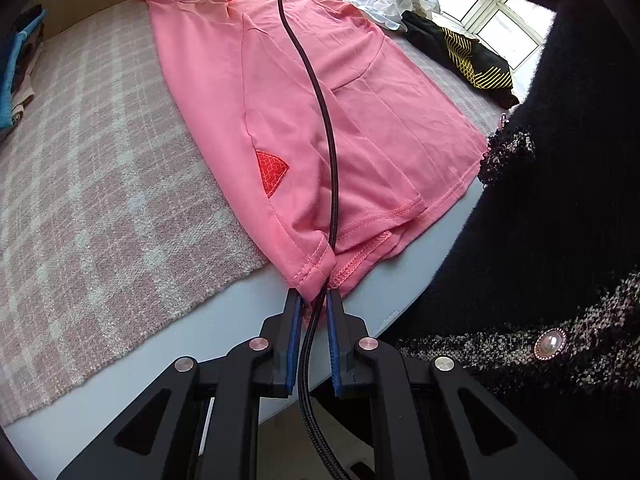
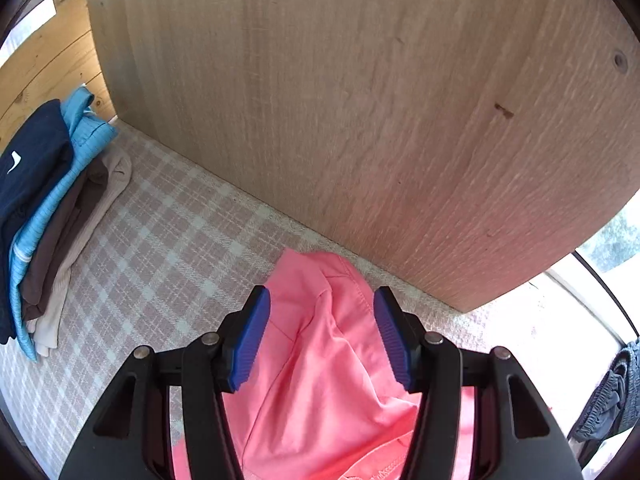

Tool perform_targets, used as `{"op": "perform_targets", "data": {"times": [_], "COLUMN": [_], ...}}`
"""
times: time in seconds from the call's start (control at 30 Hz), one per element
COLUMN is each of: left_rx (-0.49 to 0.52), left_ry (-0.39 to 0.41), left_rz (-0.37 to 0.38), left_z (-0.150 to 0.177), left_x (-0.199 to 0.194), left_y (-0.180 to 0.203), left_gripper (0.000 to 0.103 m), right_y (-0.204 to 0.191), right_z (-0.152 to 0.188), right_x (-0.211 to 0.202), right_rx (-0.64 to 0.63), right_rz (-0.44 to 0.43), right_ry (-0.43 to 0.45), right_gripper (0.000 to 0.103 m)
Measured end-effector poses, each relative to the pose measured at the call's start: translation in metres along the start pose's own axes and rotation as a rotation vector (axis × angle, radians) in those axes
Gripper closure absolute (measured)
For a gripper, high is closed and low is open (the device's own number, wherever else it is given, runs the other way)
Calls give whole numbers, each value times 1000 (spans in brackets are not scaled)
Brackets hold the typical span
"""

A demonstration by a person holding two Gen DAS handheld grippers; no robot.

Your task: Fold clothes

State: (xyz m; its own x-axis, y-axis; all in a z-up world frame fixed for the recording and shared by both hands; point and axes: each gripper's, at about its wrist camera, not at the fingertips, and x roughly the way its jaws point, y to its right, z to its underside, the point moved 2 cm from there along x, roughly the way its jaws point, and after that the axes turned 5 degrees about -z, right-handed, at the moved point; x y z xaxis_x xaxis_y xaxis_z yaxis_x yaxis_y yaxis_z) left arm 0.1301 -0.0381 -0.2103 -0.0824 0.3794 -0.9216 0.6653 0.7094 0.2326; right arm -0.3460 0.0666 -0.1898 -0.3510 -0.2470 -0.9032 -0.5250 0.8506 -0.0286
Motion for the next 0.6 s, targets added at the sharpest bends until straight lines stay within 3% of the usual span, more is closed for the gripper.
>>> {"op": "perform_targets", "data": {"times": [0.1, 0.17, 0.27, 0.37, 0.4, 0.47, 0.57, 0.6], "left_rx": [-10, -31, -44, -100, -122, -133, -135, -129], "left_ry": [-12, -23, -27, 12, 34, 68, 115, 98], "left_rz": [-14, 20, -5, -39, -48, -73, -77, -61], "left_z": [5, 11, 19, 17, 13, 3, -13, -15], "left_x": [-3, -6, -13, -24, -23, -22, -14, -6], "left_y": [2, 1, 0, -13, -16, -23, -30, -30], "left_gripper": [93, 93, 85, 83, 75, 69, 69, 69], "right_y": [-20, -33, -50, -73, -82, -100, -120, -125], "right_z": [9, 21, 45, 87, 106, 145, 201, 221], "right_x": [9, 11, -1, -25, -32, -47, -63, -68], "right_rx": [-52, -91, -90, -92, -101, -121, -148, -159], "right_rz": [-8, -12, -105, -224, -265, -346, -431, -443], "right_ry": [-62, -87, -106, -125, -141, -171, -222, -246], "right_gripper": [50, 50, 50, 50, 50, 50, 50, 50]}}
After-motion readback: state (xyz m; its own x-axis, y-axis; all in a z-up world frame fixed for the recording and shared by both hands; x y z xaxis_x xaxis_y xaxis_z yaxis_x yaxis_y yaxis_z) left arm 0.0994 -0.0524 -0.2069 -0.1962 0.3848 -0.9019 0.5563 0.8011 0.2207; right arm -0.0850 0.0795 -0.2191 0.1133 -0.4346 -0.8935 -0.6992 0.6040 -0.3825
